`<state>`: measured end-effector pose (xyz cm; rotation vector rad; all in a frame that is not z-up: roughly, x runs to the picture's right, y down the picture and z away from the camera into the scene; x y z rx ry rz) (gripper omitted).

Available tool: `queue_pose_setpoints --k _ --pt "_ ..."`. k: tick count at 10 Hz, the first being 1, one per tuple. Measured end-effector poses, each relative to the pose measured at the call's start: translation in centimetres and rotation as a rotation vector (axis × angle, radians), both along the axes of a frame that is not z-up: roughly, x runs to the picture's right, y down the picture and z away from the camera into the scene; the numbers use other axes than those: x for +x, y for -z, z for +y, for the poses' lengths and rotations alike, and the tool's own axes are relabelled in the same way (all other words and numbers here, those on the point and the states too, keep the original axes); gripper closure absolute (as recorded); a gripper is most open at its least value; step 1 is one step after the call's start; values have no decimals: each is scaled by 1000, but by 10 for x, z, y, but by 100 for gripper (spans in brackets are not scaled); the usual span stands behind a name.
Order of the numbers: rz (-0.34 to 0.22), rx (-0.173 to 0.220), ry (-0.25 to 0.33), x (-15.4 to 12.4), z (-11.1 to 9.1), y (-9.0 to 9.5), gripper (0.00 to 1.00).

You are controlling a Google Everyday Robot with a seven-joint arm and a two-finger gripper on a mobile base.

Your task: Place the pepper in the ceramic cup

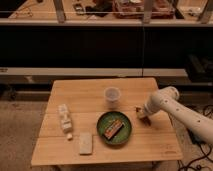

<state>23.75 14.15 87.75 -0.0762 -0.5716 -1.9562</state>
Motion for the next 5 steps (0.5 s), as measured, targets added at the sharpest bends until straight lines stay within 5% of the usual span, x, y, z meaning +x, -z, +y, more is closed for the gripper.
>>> queue_pose_setpoints --k 2,4,5 --pt "-37 -3 -231 -7 -43 16 100" --pt "-156 69 -471 -19 -126 53 100" --pt "-245 141 -602 -25 -187 84 100"
